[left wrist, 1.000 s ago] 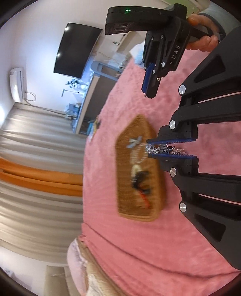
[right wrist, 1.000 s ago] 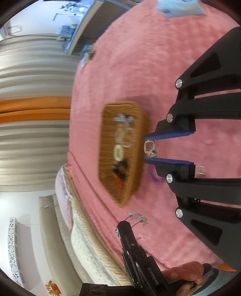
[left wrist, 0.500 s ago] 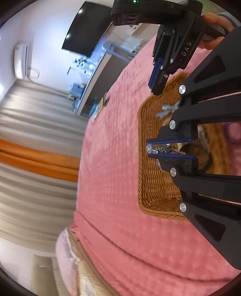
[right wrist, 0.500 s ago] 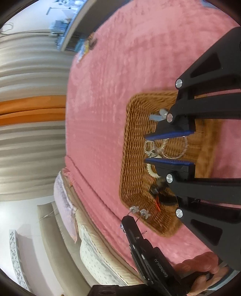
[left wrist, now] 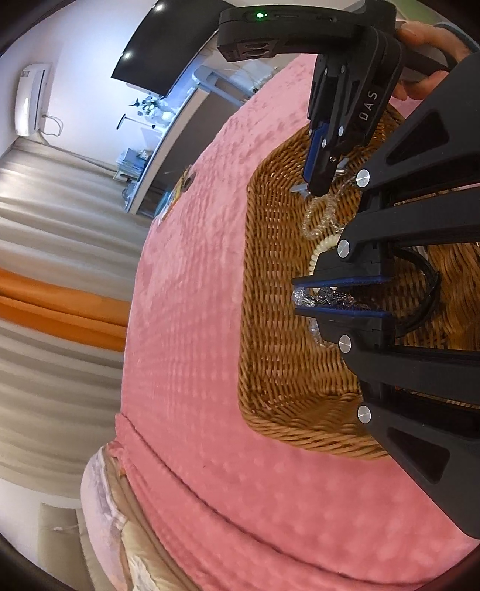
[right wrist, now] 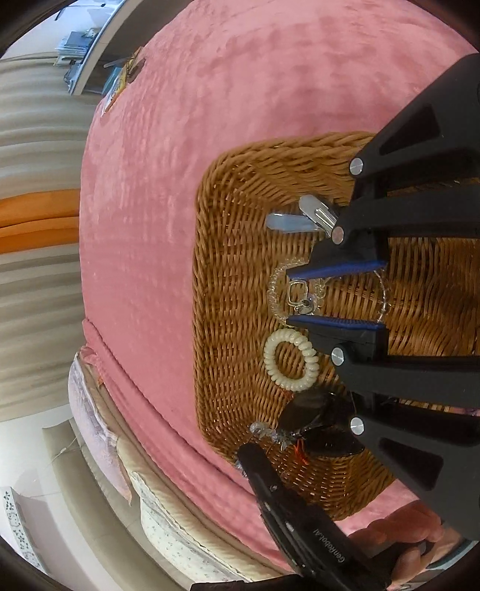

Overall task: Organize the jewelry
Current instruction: 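Drop the keychains and earring into the basket, opening both tools, then grasp the purple coil hair tie with the left tool while the right tool grasps the second earring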

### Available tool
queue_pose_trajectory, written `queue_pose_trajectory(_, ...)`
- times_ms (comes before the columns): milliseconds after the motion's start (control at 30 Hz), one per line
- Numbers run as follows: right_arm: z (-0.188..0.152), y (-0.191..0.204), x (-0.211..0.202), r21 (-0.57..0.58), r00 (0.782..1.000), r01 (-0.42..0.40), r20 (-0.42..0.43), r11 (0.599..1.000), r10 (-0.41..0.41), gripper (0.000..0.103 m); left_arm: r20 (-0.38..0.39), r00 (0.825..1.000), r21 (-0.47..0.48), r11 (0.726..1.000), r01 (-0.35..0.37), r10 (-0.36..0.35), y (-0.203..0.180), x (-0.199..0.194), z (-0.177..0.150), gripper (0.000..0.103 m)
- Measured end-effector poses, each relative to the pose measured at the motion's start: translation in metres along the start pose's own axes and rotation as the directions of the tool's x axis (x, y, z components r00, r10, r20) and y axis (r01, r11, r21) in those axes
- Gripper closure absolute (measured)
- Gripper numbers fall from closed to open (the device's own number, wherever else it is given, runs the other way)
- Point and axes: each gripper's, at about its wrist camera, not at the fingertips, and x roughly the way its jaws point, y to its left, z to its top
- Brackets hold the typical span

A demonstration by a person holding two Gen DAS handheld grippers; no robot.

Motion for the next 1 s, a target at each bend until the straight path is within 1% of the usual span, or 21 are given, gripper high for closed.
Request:
queue_pose_trajectory(33,0.0,-0.001,0.0,0.008,1.0,-0.012,-0.006,1.0,0.013,0.085,-0.001,1.0,-0.004,1.0,0.002,-0.002,0.001,-0.001,0.0,0.094)
queue_pose_trajectory(67,0.0,-0.001,-0.001,0.012,1.0,-0.019,-0.006,1.0,0.019,0.085,0.0,1.0,-0.006,1.0,0.009,-0.009,0.001,-0.002,-0.001,0.088)
queue_pose_trajectory(100,0.0,-0.002,-0.002,0.015,1.0,-0.02,-0.004,1.0,0.02,0.079,0.003,1.0,-0.006,1.0,0.014,-0.014,0.0,-0.003,-0.002,0.082)
queue_pose_trajectory(133,-0.001,-0.003,-0.004,0.017,1.0,-0.02,0.0,1.0,0.02,0.068,0.01,1.0,-0.007,1.0,0.019,-0.019,0.0,-0.007,-0.002,0.079)
queue_pose_trajectory(167,-0.002,-0.004,-0.006,0.02,1.0,-0.019,0.006,1.0,0.018,0.062,0.017,1.0,-0.009,1.0,0.023,-0.023,0.0,-0.01,-0.002,0.069)
queue_pose_trajectory(200,-0.002,-0.004,-0.009,0.024,1.0,-0.018,0.017,1.0,0.018,0.055,0.028,0.999,-0.013,1.0,0.028,-0.028,-0.001,-0.014,-0.002,0.062)
queue_pose_trajectory(267,-0.003,-0.003,-0.018,0.018,0.999,-0.022,0.049,1.0,0.021,0.055,0.056,0.998,-0.014,0.999,0.042,-0.041,-0.002,-0.025,-0.001,0.062)
queue_pose_trajectory(400,-0.004,0.002,-0.037,0.014,0.996,-0.024,0.082,1.0,0.023,0.055,0.097,0.993,-0.018,0.998,0.063,-0.061,-0.006,-0.048,0.0,0.062)
queue_pose_trajectory(600,-0.018,0.021,-0.086,-0.025,0.99,-0.012,0.137,1.0,0.015,0.055,0.155,0.985,-0.013,0.997,0.081,-0.078,-0.018,-0.096,-0.009,0.061)
queue_pose_trajectory(733,-0.041,0.037,-0.122,-0.053,0.987,-0.002,0.162,0.999,0.011,0.055,0.177,0.981,-0.012,0.997,0.079,-0.076,-0.023,-0.132,-0.024,0.06)
queue_pose_trajectory(800,-0.054,0.044,-0.136,-0.059,0.986,0.003,0.167,0.998,0.007,0.055,0.187,0.98,-0.024,0.997,0.077,-0.071,-0.025,-0.151,-0.035,0.054)
queue_pose_trajectory(867,-0.069,0.051,-0.147,-0.064,0.986,0.013,0.167,0.998,-0.002,0.055,0.19,0.979,-0.034,0.996,0.081,-0.073,-0.026,-0.165,-0.046,0.054)
queue_pose_trajectory(1000,-0.101,0.06,-0.163,-0.061,0.989,-0.002,0.149,0.998,0.011,0.055,0.175,0.983,-0.051,0.997,0.062,-0.052,-0.027,-0.184,-0.071,0.054)
